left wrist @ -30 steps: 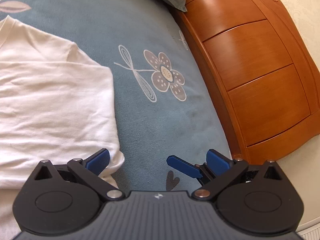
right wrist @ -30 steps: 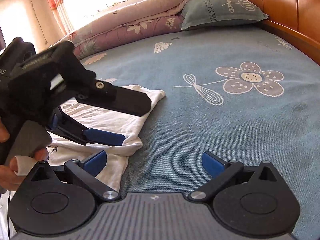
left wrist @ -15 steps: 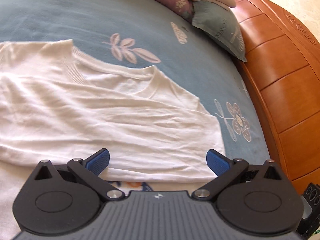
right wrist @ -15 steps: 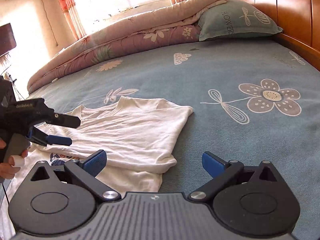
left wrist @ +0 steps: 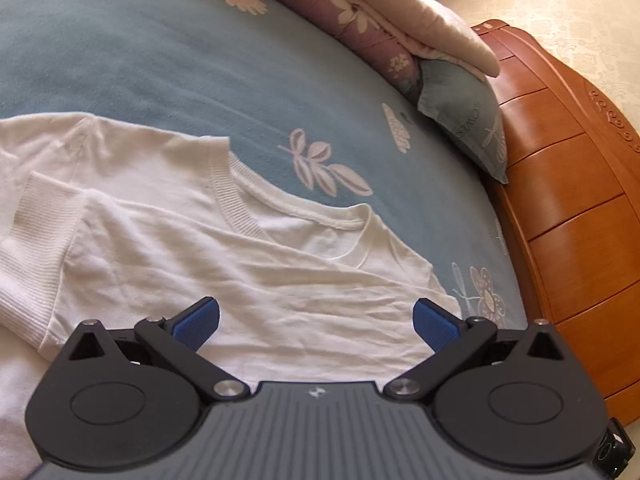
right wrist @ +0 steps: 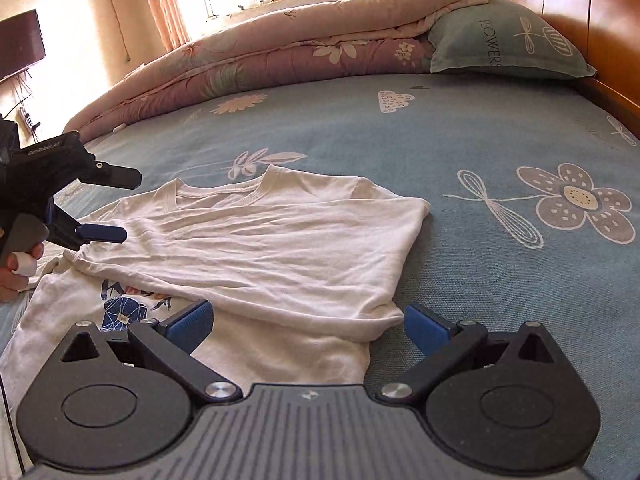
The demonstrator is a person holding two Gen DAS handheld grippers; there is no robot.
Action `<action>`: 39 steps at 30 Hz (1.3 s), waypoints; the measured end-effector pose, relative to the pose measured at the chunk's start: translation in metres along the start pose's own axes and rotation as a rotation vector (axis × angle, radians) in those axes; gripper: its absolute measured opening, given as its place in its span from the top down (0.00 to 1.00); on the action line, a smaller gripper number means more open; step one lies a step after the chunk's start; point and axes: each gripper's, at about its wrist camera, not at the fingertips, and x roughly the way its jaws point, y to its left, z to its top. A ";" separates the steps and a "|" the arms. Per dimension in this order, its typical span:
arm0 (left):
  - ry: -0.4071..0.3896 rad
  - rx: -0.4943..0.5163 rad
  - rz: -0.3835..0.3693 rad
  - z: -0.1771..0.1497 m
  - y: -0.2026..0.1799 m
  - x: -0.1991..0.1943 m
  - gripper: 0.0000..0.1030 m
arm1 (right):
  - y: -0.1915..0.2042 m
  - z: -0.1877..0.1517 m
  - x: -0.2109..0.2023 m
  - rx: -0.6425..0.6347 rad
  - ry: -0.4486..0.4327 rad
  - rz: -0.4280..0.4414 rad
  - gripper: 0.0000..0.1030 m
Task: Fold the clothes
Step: 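Move the open left gripper along the sleeve toward its ribbed cuff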
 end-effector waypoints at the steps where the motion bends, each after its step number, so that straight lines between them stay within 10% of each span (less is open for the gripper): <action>1: 0.007 -0.004 0.021 -0.002 0.006 0.002 0.01 | 0.000 0.000 0.000 -0.003 0.003 -0.003 0.00; 15: -0.056 0.043 0.097 -0.011 0.015 -0.080 0.01 | 0.006 0.000 -0.001 -0.024 -0.003 0.018 0.00; 25: 0.052 0.119 0.144 -0.124 0.004 -0.130 0.01 | 0.010 0.000 -0.006 -0.009 -0.022 0.039 0.00; 39: 0.034 -0.068 0.138 -0.232 0.044 -0.182 0.01 | 0.034 -0.005 -0.005 -0.052 -0.006 0.105 0.00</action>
